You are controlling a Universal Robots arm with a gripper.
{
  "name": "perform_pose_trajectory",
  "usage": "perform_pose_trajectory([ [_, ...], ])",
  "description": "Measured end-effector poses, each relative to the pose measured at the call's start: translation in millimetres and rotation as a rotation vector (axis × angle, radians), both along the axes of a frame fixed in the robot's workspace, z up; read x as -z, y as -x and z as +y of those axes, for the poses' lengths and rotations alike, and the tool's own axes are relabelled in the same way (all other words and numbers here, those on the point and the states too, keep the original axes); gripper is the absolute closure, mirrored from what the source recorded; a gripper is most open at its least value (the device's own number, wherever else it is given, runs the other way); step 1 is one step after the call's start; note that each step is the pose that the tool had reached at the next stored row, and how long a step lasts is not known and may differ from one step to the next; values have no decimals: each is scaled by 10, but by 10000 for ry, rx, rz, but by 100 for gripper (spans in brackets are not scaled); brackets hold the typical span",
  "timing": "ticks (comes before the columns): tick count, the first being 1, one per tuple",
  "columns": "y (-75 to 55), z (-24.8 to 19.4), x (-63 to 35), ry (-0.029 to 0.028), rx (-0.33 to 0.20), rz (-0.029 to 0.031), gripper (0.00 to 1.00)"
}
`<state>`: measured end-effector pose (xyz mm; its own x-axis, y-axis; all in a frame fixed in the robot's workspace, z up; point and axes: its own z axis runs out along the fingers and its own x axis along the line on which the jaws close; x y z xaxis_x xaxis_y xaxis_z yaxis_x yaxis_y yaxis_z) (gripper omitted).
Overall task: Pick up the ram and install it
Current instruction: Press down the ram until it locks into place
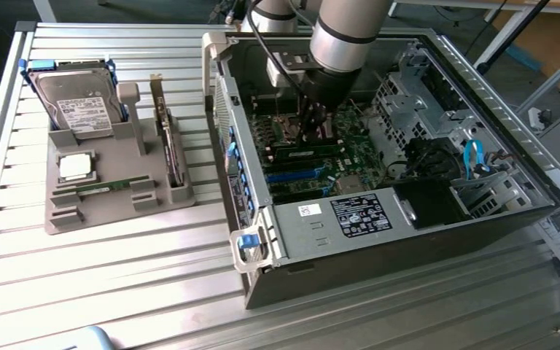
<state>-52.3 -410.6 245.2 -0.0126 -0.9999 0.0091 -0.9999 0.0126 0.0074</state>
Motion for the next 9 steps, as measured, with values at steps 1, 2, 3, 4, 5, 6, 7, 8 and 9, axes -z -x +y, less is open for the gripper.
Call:
perform_pose_trajectory([
  [1, 0, 0, 0, 1, 0, 0, 89],
  [2, 0, 0, 0, 1, 0, 0, 89],
  [3, 0, 0, 0, 1, 0, 1, 89],
  [4, 0, 0, 0, 1, 0, 0, 89],
  [5, 1, -1, 0, 0, 0, 0, 89],
  [6, 1, -2, 0, 0, 1, 0, 89],
  [7, 2, -4, 1, 0, 1, 0, 89],
  [8, 2, -6, 1, 0, 0, 0, 89],
  [9, 4, -8, 0, 0, 1, 0, 89],
])
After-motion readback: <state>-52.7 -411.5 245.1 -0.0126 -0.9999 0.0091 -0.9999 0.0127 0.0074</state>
